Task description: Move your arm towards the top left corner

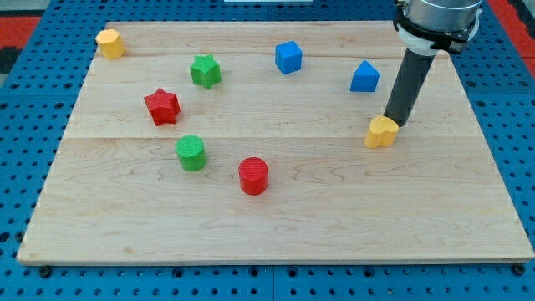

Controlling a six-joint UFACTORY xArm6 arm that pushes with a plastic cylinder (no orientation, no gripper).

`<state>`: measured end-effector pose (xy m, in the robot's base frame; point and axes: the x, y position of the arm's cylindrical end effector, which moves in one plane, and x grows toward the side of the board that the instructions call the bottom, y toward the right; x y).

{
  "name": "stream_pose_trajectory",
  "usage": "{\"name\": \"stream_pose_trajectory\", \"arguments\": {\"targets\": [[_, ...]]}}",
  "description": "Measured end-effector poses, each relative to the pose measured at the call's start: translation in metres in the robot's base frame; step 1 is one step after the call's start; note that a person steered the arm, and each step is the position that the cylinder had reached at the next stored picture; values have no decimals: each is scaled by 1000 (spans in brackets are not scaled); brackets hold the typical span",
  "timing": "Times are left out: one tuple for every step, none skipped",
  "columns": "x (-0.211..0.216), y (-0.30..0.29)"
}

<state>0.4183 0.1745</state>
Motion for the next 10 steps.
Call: {"name": "stream_pose_trajectory", "arguments": {"targets": [[-46, -7], [-69, -74], [-32, -87], [-31, -145], [-36, -211], [-64, -253], [-65, -295], [-84, -327], [-100, -374], [-137, -372]]}}
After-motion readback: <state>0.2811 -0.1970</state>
